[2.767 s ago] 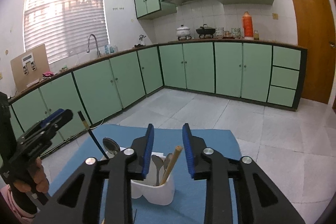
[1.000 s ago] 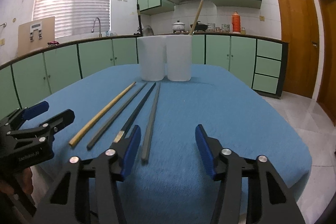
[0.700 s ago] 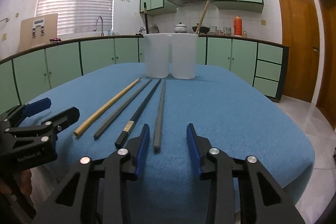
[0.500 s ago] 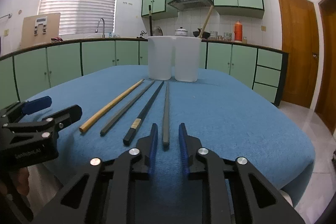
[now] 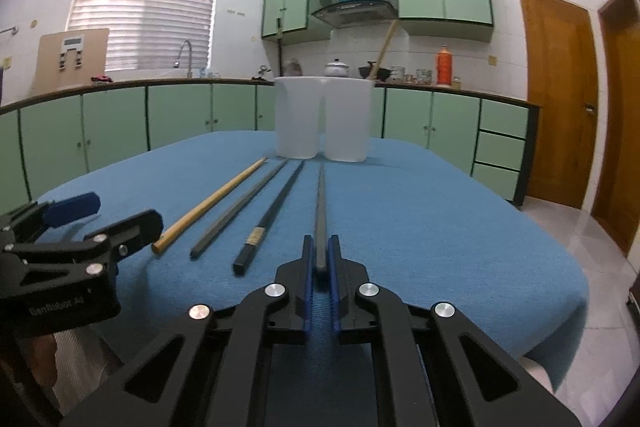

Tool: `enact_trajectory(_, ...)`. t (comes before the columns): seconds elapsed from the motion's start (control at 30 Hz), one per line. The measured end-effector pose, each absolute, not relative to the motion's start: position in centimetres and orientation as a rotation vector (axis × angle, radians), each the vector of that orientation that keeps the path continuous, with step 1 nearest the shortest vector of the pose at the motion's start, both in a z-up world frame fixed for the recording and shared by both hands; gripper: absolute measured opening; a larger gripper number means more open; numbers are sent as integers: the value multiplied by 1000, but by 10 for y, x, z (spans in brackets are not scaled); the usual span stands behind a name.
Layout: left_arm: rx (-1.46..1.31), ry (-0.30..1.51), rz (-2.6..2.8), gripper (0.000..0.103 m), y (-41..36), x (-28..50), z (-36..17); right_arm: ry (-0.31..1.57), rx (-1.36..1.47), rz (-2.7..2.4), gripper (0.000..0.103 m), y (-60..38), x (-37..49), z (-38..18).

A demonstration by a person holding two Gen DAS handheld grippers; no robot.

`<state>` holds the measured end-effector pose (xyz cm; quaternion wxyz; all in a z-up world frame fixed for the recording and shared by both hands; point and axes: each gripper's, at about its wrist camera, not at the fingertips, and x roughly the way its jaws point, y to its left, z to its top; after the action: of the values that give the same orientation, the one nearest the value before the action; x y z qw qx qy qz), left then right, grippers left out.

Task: Organize utensils
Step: 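Grasp a grey chopstick with the right tool while the left tool grasps a wooden chopstick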

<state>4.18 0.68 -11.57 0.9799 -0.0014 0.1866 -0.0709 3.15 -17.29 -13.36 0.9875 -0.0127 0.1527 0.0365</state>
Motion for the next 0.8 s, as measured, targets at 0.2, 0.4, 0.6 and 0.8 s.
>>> enact_trajectory(0.2,15,389,-167,73,-9,45,-121,319,-17,43,7,-182,29,-134)
enact_trajectory(0.4,26,372,-145,62,-19,40,-127,319,-14,38,7,-186,28,-132)
enact_trajectory(0.6,39,373,-151,34,-25,39,-128,322,-15,39,7,-187,28,-131)
enact_trajectory(0.8,61,374,-180,10,-32,37,-128,313,-17,37,7,-188,26,-128)
